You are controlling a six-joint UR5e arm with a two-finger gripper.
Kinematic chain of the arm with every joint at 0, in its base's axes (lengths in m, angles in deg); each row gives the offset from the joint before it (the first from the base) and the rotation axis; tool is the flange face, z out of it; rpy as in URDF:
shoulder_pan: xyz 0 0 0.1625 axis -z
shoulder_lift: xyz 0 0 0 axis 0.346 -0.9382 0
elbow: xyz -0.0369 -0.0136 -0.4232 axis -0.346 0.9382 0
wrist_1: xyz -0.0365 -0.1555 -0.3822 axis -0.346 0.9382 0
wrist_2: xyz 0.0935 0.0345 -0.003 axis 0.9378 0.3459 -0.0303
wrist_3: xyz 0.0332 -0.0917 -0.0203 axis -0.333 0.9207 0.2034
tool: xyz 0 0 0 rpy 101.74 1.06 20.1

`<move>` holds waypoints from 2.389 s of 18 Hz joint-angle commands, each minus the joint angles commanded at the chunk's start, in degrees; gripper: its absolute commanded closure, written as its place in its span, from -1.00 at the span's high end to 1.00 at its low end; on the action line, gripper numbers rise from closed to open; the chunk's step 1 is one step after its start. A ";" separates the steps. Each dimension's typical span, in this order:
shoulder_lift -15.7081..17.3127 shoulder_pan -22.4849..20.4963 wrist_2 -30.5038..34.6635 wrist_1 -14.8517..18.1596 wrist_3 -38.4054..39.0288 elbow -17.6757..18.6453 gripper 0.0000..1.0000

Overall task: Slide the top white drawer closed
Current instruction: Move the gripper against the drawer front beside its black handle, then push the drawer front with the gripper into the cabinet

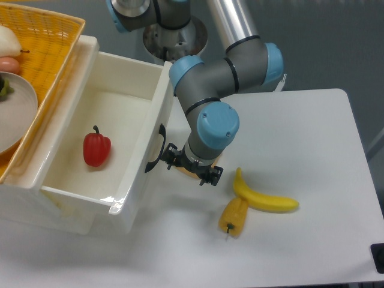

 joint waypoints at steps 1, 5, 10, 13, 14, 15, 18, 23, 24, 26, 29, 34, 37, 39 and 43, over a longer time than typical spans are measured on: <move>0.09 0.18 0.00 0.00 0.00 0.00 1.00; 0.53 0.35 0.00 0.26 0.00 0.17 1.00; 0.97 1.14 0.18 0.35 0.09 0.26 1.00; 1.23 1.94 0.18 0.35 0.18 0.26 1.00; 1.49 1.94 0.18 0.35 0.18 0.26 1.00; 1.67 1.94 0.18 0.53 0.09 0.26 1.00; 2.11 2.20 0.18 0.88 0.09 0.26 1.00; 2.64 3.34 0.26 1.14 0.09 0.35 1.00; 2.72 3.34 0.18 1.06 0.09 0.44 1.00; 2.99 3.60 0.18 1.14 0.09 0.53 1.00; 3.16 4.40 0.18 1.14 0.09 0.62 1.00; 3.52 5.19 0.18 1.05 0.09 0.97 1.00; 3.60 5.80 0.18 1.05 0.09 0.97 1.00; 3.60 6.07 0.18 1.05 0.00 0.97 1.00; 3.60 7.29 0.09 1.05 0.00 0.97 1.00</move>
